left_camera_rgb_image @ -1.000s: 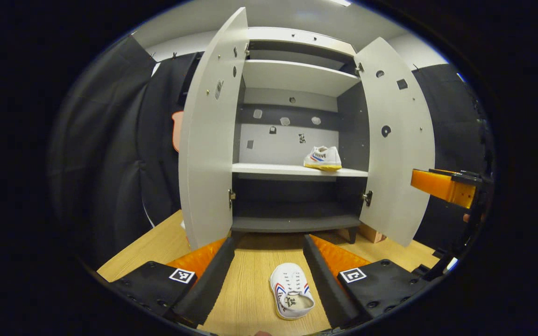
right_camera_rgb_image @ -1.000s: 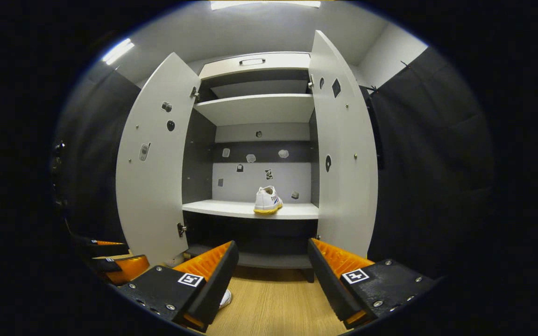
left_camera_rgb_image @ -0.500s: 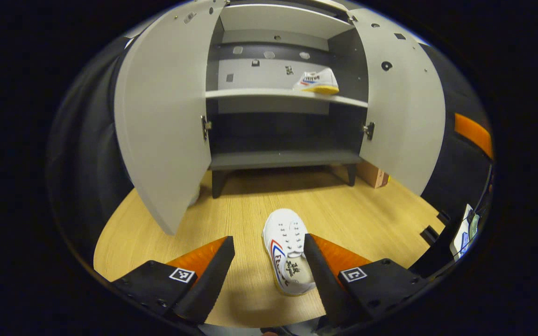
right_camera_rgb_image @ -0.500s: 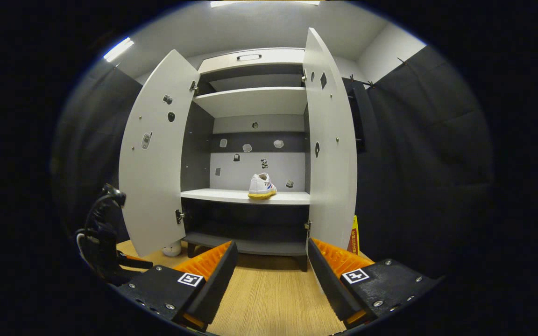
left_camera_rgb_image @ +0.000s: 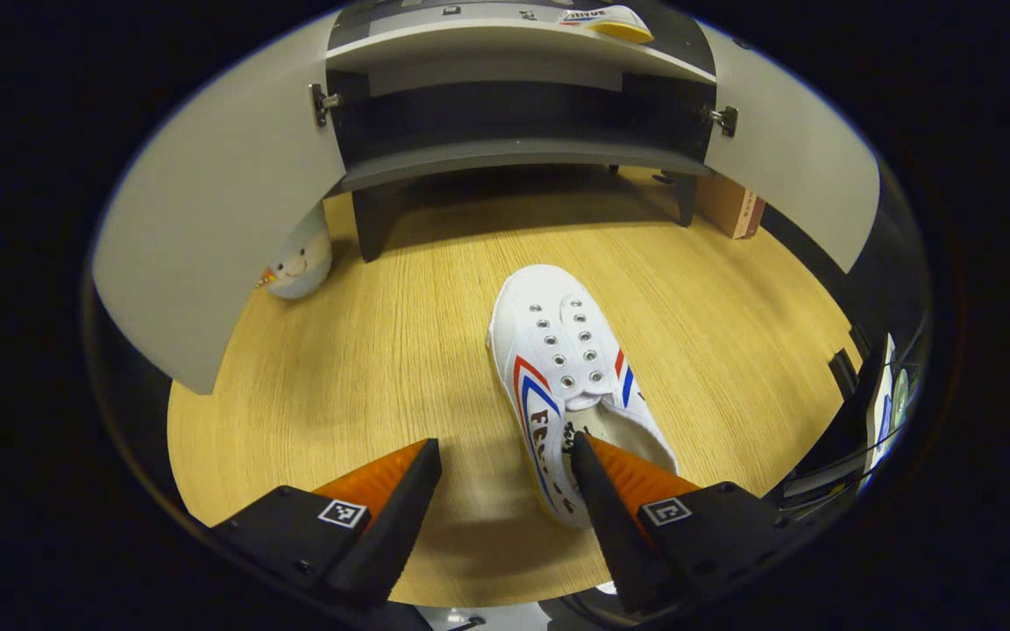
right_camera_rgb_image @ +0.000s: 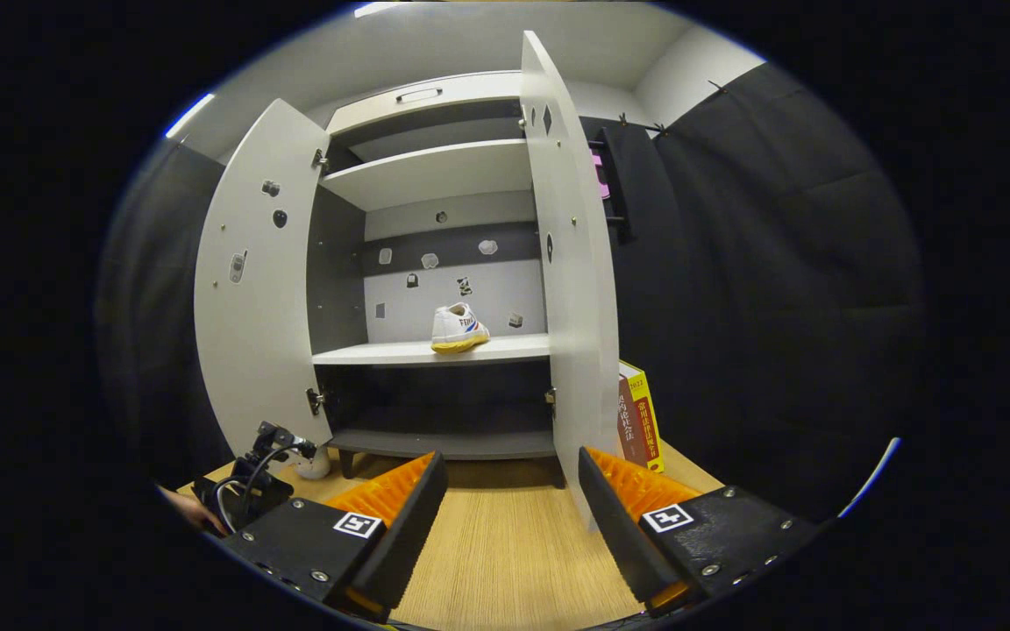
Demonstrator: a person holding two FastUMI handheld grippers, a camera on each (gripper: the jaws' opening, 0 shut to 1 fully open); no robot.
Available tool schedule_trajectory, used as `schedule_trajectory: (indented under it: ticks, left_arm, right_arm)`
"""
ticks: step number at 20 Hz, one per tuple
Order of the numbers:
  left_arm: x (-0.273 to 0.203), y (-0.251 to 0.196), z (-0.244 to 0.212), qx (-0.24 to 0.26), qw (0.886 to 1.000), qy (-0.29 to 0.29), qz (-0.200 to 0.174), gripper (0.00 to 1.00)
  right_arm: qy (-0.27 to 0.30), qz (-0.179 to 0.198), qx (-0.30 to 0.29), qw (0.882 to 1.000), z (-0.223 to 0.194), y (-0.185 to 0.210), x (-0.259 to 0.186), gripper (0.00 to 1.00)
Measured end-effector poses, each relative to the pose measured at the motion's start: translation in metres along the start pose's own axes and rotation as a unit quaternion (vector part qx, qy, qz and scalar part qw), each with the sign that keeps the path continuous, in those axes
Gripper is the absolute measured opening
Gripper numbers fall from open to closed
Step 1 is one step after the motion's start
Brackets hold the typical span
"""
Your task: Grab one shoe with the right hand and put it into the shoe cabinet, grab the other shoe with the left hand and put it into the shoe cabinet; then close the right door with the right hand and the left door with the left hand.
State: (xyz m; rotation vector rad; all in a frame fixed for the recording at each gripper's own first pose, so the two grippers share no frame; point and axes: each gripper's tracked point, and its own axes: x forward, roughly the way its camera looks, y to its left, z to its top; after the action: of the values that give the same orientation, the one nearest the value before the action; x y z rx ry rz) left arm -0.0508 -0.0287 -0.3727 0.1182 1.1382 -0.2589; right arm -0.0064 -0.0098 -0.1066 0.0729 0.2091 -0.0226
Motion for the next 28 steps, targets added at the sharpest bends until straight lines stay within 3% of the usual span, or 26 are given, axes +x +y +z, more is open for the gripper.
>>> schedule_trajectory:
  ticks: [4, 8, 10, 11, 14, 15, 17, 20, 21, 22, 23, 25, 28]
  left_arm:
    - [0.014, 0.004, 0.002, -0.010, 1.000, 0.016, 0.011, 0.99]
    - [0.025, 0.006, 0.020, -0.018, 0.998, -0.060, 0.000, 0.98]
    - [0.032, 0.004, 0.030, -0.014, 0.992, -0.126, -0.010, 0.98]
    - [0.034, 0.004, 0.038, -0.030, 0.986, -0.165, -0.016, 0.99]
    - [0.049, 0.006, 0.034, -0.106, 0.974, -0.199, -0.031, 0.98]
    - [0.048, 0.008, 0.041, -0.109, 0.972, -0.208, -0.031, 0.95]
    - [0.046, -0.001, 0.041, -0.100, 0.973, -0.203, -0.047, 0.83]
    - [0.046, -0.005, 0.047, -0.079, 0.976, -0.203, -0.021, 0.43]
    - [0.047, 0.003, 0.047, -0.083, 0.976, -0.199, 0.002, 0.39]
    - [0.048, 0.004, 0.050, -0.091, 0.975, -0.200, 0.004, 0.20]
    - [0.045, 0.005, 0.051, -0.091, 0.977, -0.194, 0.006, 0.13]
    - [0.038, 0.009, 0.051, -0.093, 0.977, -0.189, 0.022, 0.11]
    - [-0.002, 0.011, 0.067, -0.092, 0.969, -0.226, 0.035, 0.12]
  right_arm:
    - [-0.001, -0.007, 0.007, 1.000, 0.002, -0.003, 0.000, 0.93]
    - [0.002, -0.009, 0.010, 1.000, 0.001, -0.004, 0.001, 0.93]
    - [0.003, -0.010, 0.010, 1.000, 0.000, -0.004, 0.003, 0.93]
    - [0.005, -0.009, 0.009, 1.000, -0.001, -0.002, 0.004, 0.93]
    - [0.006, -0.002, 0.007, 1.000, -0.001, 0.005, 0.005, 0.93]
    - [0.005, 0.000, 0.005, 1.000, 0.000, 0.008, 0.004, 0.93]
    - [0.005, 0.002, 0.001, 1.000, 0.001, 0.010, 0.005, 0.93]
    - [0.005, 0.004, 0.000, 1.000, 0.002, 0.012, 0.003, 0.93]
    - [0.003, 0.003, 0.002, 1.000, 0.004, 0.012, 0.003, 0.93]
    - [0.002, 0.004, 0.003, 1.000, 0.004, 0.013, 0.003, 0.93]
    - [0.002, 0.005, 0.004, 1.000, 0.005, 0.014, 0.003, 0.93]
    - [-0.003, 0.007, 0.003, 1.000, 0.009, 0.015, 0.002, 0.93]
    - [-0.014, 0.005, -0.004, 1.000, 0.016, 0.016, 0.002, 0.92]
